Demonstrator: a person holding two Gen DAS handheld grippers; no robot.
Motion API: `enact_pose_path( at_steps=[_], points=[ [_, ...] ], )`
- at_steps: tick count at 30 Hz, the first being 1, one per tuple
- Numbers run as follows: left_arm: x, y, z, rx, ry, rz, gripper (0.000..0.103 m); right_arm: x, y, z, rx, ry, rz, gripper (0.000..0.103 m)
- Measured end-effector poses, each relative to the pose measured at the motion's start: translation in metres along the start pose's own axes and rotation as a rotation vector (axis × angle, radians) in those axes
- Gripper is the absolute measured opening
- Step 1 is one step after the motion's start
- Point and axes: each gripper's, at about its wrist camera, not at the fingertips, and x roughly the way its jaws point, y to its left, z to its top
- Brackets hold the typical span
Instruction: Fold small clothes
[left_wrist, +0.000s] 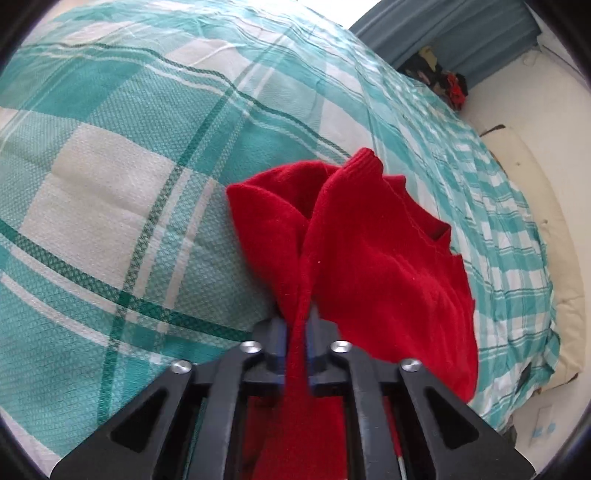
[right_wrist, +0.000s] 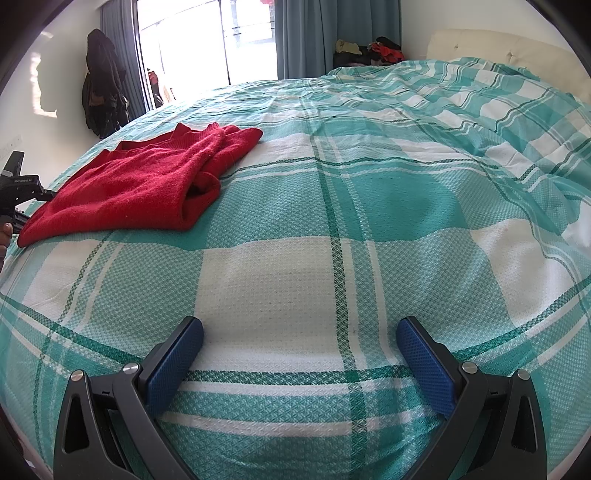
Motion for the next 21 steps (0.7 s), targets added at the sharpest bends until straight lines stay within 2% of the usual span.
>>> enact_pose_path(
  at_steps=[3, 5, 8, 11, 14, 17, 19, 21],
  points=[
    [-0.022, -0.018, 0.002, 0.016, -0.028, 0.045, 0.005, 0.0, 0.0, 0.001, -0.001, 0.004, 0.0, 0.103],
    [-0.043, -0.04, 0.005, 0.026, -0.052, 0.043, 0.005, 0.001, -0.001, 0.001, -0.001, 0.005, 0.001, 0.103],
    [-0.072, -0.097, 0.009, 0.068, -0.08, 0.004, 0.005, 0.001, -0.001, 0.002, -0.001, 0.006, 0.001, 0.103],
    [-0.077, -0.17, 0.002, 0.152, -0.082, -0.014, 0.005, 0.002, -0.001, 0.003, -0.001, 0.011, 0.003, 0.103],
    [-0.051, -0.233, -0.024, 0.232, -0.046, -0.022, 0.005, 0.004, -0.001, 0.005, -0.002, 0.017, 0.004, 0.103],
    [0.002, -0.282, -0.061, 0.314, -0.009, 0.02, 0.005, 0.004, -0.002, 0.006, -0.002, 0.02, 0.006, 0.103],
    [0.046, -0.302, -0.089, 0.389, -0.008, 0.083, 0.005, 0.005, -0.003, 0.006, -0.002, 0.019, 0.007, 0.103],
    [0.091, -0.309, -0.116, 0.454, 0.034, 0.145, 0.013, 0.005, -0.003, 0.006, -0.002, 0.02, 0.006, 0.103]
  ],
)
